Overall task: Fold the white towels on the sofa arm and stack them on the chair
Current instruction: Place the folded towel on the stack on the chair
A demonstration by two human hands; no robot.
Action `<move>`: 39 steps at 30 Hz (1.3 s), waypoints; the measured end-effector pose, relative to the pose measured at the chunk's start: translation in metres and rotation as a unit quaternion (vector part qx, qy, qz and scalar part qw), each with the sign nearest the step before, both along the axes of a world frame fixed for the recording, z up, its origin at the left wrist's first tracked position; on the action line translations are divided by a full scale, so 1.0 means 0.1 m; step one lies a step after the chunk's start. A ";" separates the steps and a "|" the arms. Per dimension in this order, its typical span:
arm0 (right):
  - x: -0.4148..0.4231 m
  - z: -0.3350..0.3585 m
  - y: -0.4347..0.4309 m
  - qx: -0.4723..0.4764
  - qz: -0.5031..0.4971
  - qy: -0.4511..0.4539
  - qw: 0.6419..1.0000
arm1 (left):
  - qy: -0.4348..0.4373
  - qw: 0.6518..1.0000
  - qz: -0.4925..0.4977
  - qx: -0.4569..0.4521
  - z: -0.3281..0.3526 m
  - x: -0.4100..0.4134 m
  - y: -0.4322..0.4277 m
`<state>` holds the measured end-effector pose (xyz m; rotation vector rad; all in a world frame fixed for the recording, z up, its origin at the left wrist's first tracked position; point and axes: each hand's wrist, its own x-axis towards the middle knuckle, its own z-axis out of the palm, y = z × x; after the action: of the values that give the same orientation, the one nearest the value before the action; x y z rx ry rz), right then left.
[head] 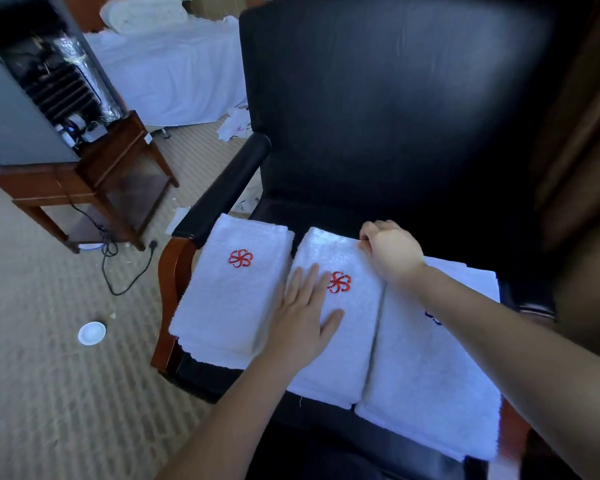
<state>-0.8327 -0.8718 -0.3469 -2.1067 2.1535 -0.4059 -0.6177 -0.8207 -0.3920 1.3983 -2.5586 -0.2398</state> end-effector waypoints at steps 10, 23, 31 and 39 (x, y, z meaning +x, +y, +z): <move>0.39 -0.50 -0.12 0.143 0.032 -0.055 0.988 | -0.019 0.995 0.088 -0.041 -0.28 -0.22 0.11; 0.60 -0.23 -0.52 0.141 0.041 -0.169 0.975 | 0.001 0.994 0.091 -0.054 -0.39 -0.16 0.09; 0.59 -0.53 -0.73 0.178 0.007 -0.212 0.961 | 0.018 0.992 0.110 -0.066 -0.49 -0.20 -0.06; 0.58 -0.47 -0.62 0.158 0.000 -0.214 0.964 | 0.023 0.993 0.087 -0.072 -0.50 -0.18 -0.03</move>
<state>-0.7746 -0.9343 -0.3944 -1.6657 1.8294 -0.4349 -0.6353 -0.8239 -0.4419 1.5301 -2.3496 -0.0571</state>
